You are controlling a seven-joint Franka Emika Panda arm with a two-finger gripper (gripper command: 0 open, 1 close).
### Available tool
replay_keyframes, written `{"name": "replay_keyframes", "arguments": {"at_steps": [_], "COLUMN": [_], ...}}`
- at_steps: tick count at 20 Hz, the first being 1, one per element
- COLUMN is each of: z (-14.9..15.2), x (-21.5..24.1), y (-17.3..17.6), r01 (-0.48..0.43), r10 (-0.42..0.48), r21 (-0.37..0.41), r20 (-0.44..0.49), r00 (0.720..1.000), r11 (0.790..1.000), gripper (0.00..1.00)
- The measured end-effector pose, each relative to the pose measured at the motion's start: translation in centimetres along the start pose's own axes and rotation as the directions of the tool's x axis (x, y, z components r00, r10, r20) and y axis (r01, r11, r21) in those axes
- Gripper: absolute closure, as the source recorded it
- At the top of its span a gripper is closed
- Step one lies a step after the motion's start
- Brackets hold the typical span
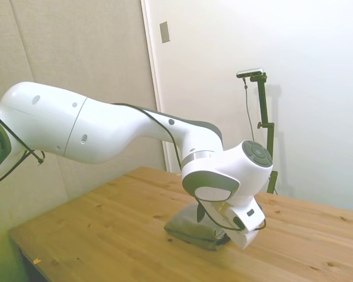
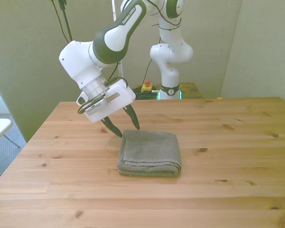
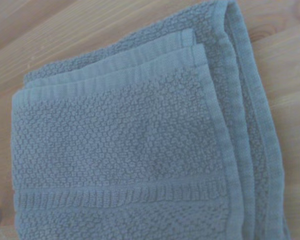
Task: Unfold the towel
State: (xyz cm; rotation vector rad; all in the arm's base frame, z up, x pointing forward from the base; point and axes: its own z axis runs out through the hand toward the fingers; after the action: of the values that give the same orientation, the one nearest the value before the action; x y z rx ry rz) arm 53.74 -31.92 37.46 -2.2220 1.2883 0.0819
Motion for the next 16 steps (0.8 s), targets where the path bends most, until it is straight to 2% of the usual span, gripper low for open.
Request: {"name": "replay_keyframes", "arguments": {"at_steps": [16], "z": [0.16], "x": [0.57], "y": [0.03], "r01": [0.000], "r10": [0.000], "r21": [-0.007], "r20": [0.027], "r00": [1.000], "r11": [1.000], "gripper": [1.00]}}
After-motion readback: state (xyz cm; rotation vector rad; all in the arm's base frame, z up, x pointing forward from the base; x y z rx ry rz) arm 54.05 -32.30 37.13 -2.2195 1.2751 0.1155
